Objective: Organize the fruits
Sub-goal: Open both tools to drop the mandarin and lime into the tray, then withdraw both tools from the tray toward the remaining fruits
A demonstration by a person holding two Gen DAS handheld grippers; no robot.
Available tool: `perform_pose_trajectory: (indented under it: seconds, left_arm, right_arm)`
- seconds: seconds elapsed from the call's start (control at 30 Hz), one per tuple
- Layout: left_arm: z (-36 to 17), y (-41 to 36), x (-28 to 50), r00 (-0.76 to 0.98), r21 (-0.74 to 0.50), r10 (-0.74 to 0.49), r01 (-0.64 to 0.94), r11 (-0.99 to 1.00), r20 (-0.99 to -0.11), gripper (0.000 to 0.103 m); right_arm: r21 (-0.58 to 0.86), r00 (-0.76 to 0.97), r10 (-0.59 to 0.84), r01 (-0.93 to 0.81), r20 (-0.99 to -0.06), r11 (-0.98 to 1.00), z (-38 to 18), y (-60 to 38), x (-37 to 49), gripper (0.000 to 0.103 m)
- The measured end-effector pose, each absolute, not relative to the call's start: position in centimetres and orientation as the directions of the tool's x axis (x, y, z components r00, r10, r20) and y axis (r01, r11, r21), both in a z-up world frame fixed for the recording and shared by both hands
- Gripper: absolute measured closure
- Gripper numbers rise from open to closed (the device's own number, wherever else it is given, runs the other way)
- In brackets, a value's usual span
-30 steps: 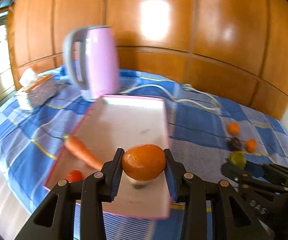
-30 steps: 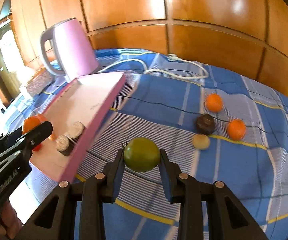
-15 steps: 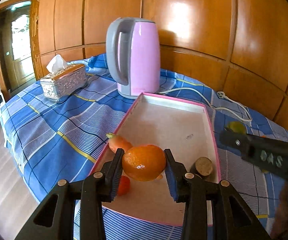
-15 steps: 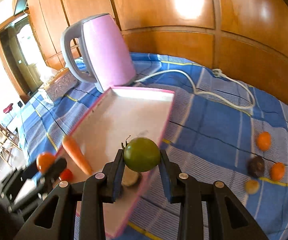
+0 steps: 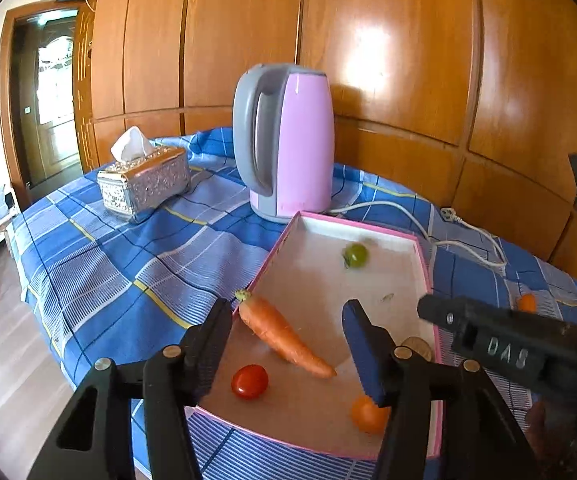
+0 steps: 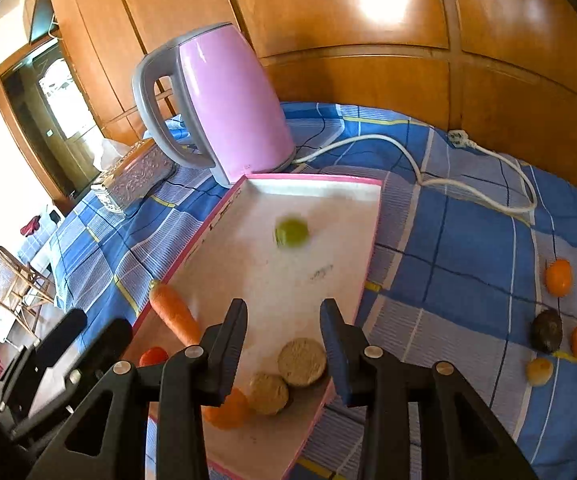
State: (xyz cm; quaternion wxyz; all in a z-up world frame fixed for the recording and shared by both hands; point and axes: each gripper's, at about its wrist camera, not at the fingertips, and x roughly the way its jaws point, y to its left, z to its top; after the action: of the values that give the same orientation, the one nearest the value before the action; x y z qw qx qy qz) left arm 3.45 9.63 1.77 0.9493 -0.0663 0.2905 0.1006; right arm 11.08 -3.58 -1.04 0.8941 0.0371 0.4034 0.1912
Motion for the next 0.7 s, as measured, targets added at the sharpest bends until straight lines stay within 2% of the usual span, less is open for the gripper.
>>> perform_pose_trajectory:
  seconds: [0.23,0.7]
  left_arm:
    - [2.4,8.3,2.7,0.824,-0.059,0.131,-0.195,0.979,-0.552,0.045]
    - [2.4,2.7,1.5,0.83,-0.01,0.019,-0.03,1.0,-0.558,0.045]
  right_arm:
    - [0.196,0.645,0.314,-0.249,-0.697,0.948,-1.0,-5.6,8.9,0.065]
    - [0.154,0.708,0.198,-0.126,-0.678,0.98,-1.1,-10.6,6.0,0.065]
